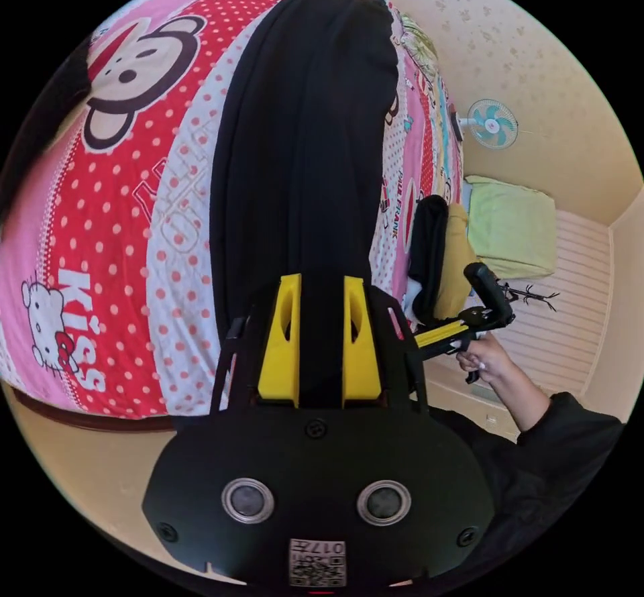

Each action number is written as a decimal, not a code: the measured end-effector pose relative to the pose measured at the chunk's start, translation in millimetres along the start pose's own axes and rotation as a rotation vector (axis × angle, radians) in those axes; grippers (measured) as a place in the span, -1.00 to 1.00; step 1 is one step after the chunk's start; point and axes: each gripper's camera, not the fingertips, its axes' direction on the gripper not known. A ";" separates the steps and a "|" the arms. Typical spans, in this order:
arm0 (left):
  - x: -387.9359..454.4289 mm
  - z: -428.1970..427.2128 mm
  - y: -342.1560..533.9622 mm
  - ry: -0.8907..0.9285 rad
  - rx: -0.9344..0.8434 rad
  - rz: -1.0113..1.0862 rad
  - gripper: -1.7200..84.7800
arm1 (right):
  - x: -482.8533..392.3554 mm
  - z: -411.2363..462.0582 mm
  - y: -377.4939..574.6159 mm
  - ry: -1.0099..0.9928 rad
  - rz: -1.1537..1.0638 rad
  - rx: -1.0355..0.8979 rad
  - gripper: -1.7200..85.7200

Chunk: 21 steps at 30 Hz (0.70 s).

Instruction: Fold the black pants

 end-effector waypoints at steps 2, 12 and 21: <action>-10.7 24.4 -0.5 -0.007 -0.073 -0.008 -0.73 | -16.4 -20.8 -28.3 0.018 0.013 0.054 -0.85; -36.0 19.1 16.8 0.108 -0.128 0.030 -0.95 | -188.1 -149.3 -261.0 0.296 -0.141 0.482 -0.78; -52.9 -33.3 19.3 0.368 -0.100 0.070 -0.98 | -288.1 -187.5 -460.3 0.607 -0.010 0.786 -0.71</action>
